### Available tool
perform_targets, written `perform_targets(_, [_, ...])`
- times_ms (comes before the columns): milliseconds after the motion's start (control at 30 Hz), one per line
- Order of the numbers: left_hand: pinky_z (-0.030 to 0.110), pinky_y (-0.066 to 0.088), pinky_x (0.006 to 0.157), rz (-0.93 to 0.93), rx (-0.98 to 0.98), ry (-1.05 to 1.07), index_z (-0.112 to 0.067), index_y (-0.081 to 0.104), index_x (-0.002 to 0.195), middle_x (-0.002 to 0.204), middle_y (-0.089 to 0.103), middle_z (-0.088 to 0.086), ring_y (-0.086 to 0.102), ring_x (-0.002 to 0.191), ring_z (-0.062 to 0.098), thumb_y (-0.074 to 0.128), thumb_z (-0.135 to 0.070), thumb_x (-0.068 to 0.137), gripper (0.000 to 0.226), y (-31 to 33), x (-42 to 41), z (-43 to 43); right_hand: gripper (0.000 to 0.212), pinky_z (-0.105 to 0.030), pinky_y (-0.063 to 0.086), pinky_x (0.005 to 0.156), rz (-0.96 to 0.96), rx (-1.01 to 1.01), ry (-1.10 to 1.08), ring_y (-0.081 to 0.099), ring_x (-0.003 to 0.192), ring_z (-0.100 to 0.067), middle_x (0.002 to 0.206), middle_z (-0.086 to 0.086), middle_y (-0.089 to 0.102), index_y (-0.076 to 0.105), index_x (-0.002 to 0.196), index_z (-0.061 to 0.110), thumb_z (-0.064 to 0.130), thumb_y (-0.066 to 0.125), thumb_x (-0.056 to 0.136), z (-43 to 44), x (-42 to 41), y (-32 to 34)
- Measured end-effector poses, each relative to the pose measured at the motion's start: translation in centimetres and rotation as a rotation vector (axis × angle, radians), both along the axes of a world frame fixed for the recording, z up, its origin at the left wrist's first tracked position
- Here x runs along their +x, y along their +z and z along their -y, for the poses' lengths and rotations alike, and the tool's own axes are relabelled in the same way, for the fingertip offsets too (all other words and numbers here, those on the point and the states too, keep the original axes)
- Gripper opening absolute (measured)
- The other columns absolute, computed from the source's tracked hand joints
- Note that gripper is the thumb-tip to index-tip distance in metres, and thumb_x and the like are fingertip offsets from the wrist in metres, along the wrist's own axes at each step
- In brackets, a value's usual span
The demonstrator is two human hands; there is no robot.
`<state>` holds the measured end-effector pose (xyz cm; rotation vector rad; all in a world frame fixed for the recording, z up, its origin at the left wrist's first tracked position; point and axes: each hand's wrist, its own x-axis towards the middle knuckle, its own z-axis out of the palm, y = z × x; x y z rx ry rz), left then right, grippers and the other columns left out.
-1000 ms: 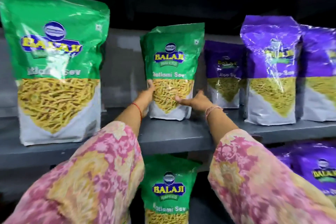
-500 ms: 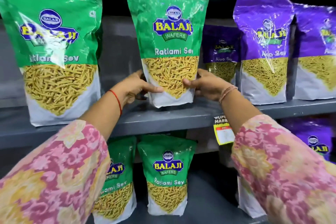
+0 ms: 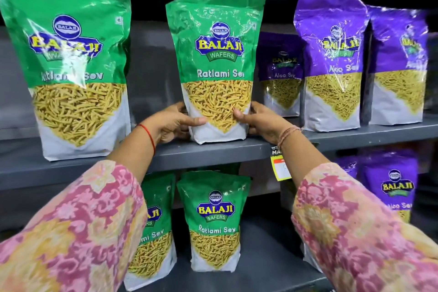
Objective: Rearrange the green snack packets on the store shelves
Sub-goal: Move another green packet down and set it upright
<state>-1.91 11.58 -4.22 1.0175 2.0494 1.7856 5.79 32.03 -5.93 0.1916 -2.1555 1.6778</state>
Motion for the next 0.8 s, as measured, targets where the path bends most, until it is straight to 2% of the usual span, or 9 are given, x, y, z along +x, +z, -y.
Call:
perform_targets(100, [0.025,0.057,0.061,-0.011,-0.005,-0.023,-0.027,0.055,0.096,0.096,0.066,-0.002,0.069,0.071,0.008,0.069,-0.007,0.062,0.042,-0.2,0.0,0.0,0.021,-0.053,0.04,0.103,-0.005,-0.015,-0.014,0.056,0.109,-0.026,0.098,0.002,0.063,0.049,0.092,0.022,0.026,0.064,0.078,-0.1,-0.1,-0.1])
perform_targets(233, [0.029,0.058,0.066,0.005,-0.013,-0.039,-0.022,0.047,0.112,0.101,0.064,-0.002,0.064,0.086,0.013,0.059,-0.001,0.078,0.042,-0.1,0.2,0.0,0.028,-0.04,0.043,0.091,0.002,0.01,-0.027,0.055,0.11,-0.025,0.112,-0.007,0.062,0.048,0.101,0.02,0.027,0.064,0.079,-0.2,-0.2,-0.2])
perform_targets(400, [0.029,0.047,0.087,0.007,0.058,0.049,-0.007,0.034,0.131,0.131,0.05,0.012,0.052,0.116,0.027,0.053,-0.004,0.084,0.051,-1.3,1.8,0.0,0.086,-0.042,0.025,0.114,-0.044,0.035,-0.128,0.034,0.134,-0.026,0.148,-0.014,0.034,0.02,0.139,0.005,0.038,0.066,0.074,0.1,0.3,-0.3])
perform_targets(467, [0.033,0.045,0.092,-0.235,0.14,0.305,-0.007,0.043,0.126,0.123,0.053,0.006,0.053,0.114,0.026,0.06,-0.011,0.082,0.048,-2.0,2.9,0.7,0.082,-0.035,0.023,0.113,-0.296,0.178,-0.468,0.032,0.135,-0.027,0.147,-0.017,0.033,0.025,0.138,0.004,0.039,0.066,0.076,1.6,1.5,-1.2])
perform_targets(533, [0.034,0.051,0.084,-0.55,0.328,0.583,-0.015,0.057,0.107,0.099,0.064,0.004,0.062,0.092,0.018,0.063,-0.023,0.08,0.029,-3.3,4.7,2.5,0.062,-0.038,0.03,0.106,-0.716,0.269,-0.743,0.041,0.125,-0.03,0.131,-0.022,0.047,0.043,0.124,0.0,0.034,0.066,0.078,4.1,3.0,-3.4])
perform_targets(600, [0.025,0.051,0.07,-0.761,0.471,0.708,-0.03,0.06,0.087,0.075,0.065,-0.007,0.061,0.071,0.005,0.059,-0.035,0.081,0.008,-6.4,6.8,5.0,0.045,-0.041,0.04,0.093,-0.966,0.272,-0.783,0.048,0.109,-0.027,0.113,-0.012,0.053,0.051,0.111,0.004,0.033,0.064,0.08,7.2,3.9,-7.2])
perform_targets(633, [0.017,0.048,0.066,-0.811,0.462,0.746,-0.033,0.058,0.082,0.071,0.062,-0.014,0.058,0.067,-0.002,0.057,-0.037,0.082,0.004,-8.8,7.7,6.4,0.039,-0.039,0.043,0.085,-0.98,0.258,-0.706,0.051,0.1,-0.026,0.107,-0.003,0.05,0.051,0.107,0.008,0.034,0.062,0.08,8.7,4.1,-9.6])
perform_targets(700, [0.009,0.042,0.062,-0.748,0.357,0.803,-0.036,0.056,0.077,0.069,0.059,-0.017,0.054,0.063,-0.008,0.059,-0.034,0.082,0.006,-14.1,8.5,8.9,0.034,-0.027,0.045,0.072,-0.78,0.222,-0.483,0.054,0.081,-0.019,0.095,0.009,0.047,0.05,0.102,0.016,0.04,0.06,0.08,11.5,4.0,-14.6])
perform_targets(800, [0.004,0.042,0.06,-0.291,0.243,0.86,-0.022,0.058,0.085,0.075,0.061,0.004,0.055,0.063,-0.001,0.069,-0.017,0.075,0.016,-21.9,6.7,12.2,0.036,-0.011,0.043,0.062,-0.184,0.231,-0.219,0.056,0.068,-0.008,0.081,0.012,0.056,0.052,0.1,0.018,0.043,0.064,0.076,14.4,2.2,-22.1])
